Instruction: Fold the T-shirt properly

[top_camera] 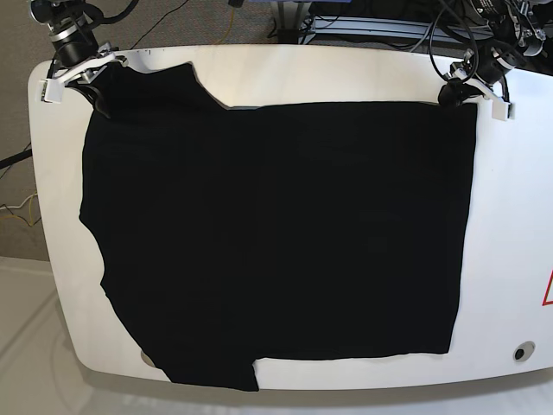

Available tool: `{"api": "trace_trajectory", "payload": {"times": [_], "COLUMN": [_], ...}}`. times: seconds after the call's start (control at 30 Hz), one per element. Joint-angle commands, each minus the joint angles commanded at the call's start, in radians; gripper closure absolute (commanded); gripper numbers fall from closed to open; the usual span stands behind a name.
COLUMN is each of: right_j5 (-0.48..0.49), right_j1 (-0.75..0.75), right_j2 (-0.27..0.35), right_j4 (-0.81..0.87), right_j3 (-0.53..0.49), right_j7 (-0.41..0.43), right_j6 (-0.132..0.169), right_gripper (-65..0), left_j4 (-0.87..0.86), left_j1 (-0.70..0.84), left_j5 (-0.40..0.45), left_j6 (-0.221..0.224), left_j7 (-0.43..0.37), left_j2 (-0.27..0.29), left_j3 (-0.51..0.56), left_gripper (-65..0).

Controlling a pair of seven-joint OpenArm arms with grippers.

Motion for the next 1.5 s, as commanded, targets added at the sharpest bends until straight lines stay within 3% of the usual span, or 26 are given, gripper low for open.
{"api": "trace_trajectory", "payload": {"times": [0.07, 0.27, 0.4, 0.47, 0.53, 0.73, 0.87, 0.93, 1.5], "right_j5": [0.014, 0.004, -0.012, -0.042, -0.048, -0.064, -0.048, -0.047, -0.035], "right_j1": [0.006, 0.005, 0.005, 0.009, 0.009, 0.012, 0.015, 0.016, 0.017], "right_j2": [0.002, 0.002, 0.001, 0.002, 0.002, 0.001, 0.0, 0.001, 0.0], "right_j4": [-0.003, -0.004, -0.003, -0.008, -0.008, -0.013, -0.011, -0.012, -0.01], "right_j3": [0.006, 0.006, 0.006, 0.004, 0.004, 0.006, 0.005, 0.004, 0.002], "right_j7": [-0.004, -0.003, 0.003, 0.016, 0.018, 0.024, 0.02, 0.019, 0.004], "right_j6": [0.0, 0.0, 0.0, 0.0, 0.0, 0.0, 0.0, 0.0, 0.0], "right_gripper": [0.0, 0.0, 0.0, 0.0, 0.0, 0.0, 0.0, 0.0, 0.0], "left_j4": [-0.002, -0.002, -0.001, -0.009, -0.009, -0.012, -0.012, -0.014, -0.013], "left_j1": [-0.002, -0.002, -0.003, -0.007, -0.009, -0.017, -0.026, -0.028, -0.014], "left_j5": [-0.007, -0.002, 0.003, 0.018, 0.019, 0.017, 0.016, 0.015, 0.012], "left_j6": [0.0, 0.0, 0.0, 0.0, 0.0, 0.0, 0.0, 0.0, 0.0], "left_j7": [0.006, 0.02, 0.045, 0.087, 0.092, 0.107, 0.158, 0.165, 0.164], "left_j2": [0.003, 0.002, 0.003, 0.001, 0.002, 0.003, 0.011, 0.011, 0.014], "left_j3": [0.005, 0.002, 0.001, 0.004, 0.002, -0.022, -0.065, -0.074, -0.109], "left_gripper": [0.0, -13.5, -28.4, -43.2, -43.7, -36.2, -22.8, -20.5, -27.4]}}
